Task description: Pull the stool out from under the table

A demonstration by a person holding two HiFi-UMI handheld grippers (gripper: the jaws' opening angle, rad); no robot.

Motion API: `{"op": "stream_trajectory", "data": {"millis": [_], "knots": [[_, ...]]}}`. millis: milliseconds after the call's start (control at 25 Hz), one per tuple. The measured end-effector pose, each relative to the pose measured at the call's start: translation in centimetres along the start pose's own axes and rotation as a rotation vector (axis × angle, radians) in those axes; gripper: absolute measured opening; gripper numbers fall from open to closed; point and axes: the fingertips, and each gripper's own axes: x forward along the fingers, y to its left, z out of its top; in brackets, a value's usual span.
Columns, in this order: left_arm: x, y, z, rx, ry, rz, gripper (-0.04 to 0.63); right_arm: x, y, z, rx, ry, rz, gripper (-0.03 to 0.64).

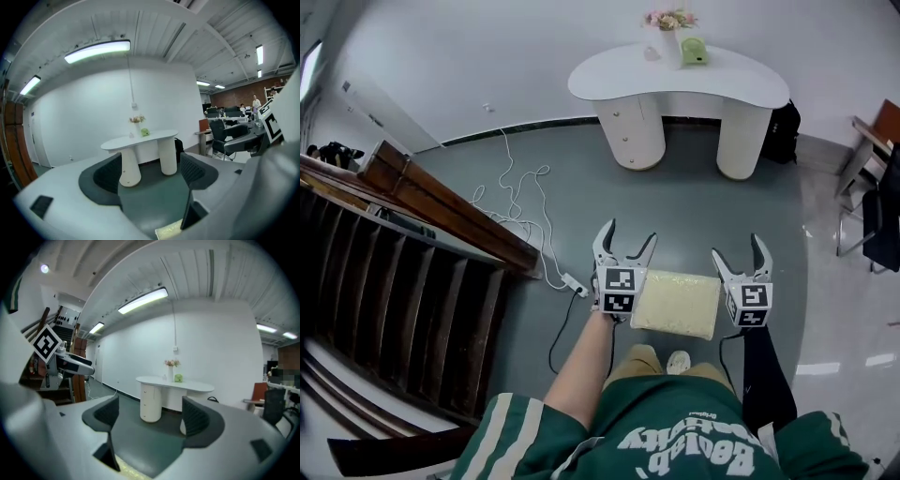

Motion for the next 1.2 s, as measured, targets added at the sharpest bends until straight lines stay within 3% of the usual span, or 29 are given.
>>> {"op": "stream_trajectory", "data": {"millis": [320,440,560,720,760,840,880,1200], "knots": [[-0.8,2.6,9.4,-0.004,-0.183,-0.003,0.390,1.5,-0.3,10.7,-0.080,-0.144,0.020,0.431],[-1.1,3.3,11.7,0.015,-0.224,0.002,0.390,1.8,0.5,13.0,-0.145,-0.160,0.051,0.422],[-1.7,3.4,12.7,0.010,-0.251,-0.013,0.371,1.9,0.8,14.1,-0.129,-0.176,0.042,0.383],[-2.5,4.2,12.8,0.024,-0.261,0.002,0.272,1.9,1.5,14.7,-0.129,-0.195,0.010,0.274],[-2.8,4.5,13.0,0.027,-0.272,0.022,0.221,1.8,1.6,14.8,-0.143,-0.200,-0.005,0.227],[-3.5,5.1,13.2,0.028,-0.296,0.064,0.040,1.3,1.4,15.2,-0.171,-0.203,-0.048,0.079],[-3.7,5.4,13.2,0.026,-0.302,0.074,0.005,1.1,1.4,15.3,-0.178,-0.200,-0.061,0.003],[-3.8,5.2,11.9,0.027,-0.291,0.064,0.005,0.7,2.0,13.7,-0.136,-0.177,-0.013,0.003]]}}
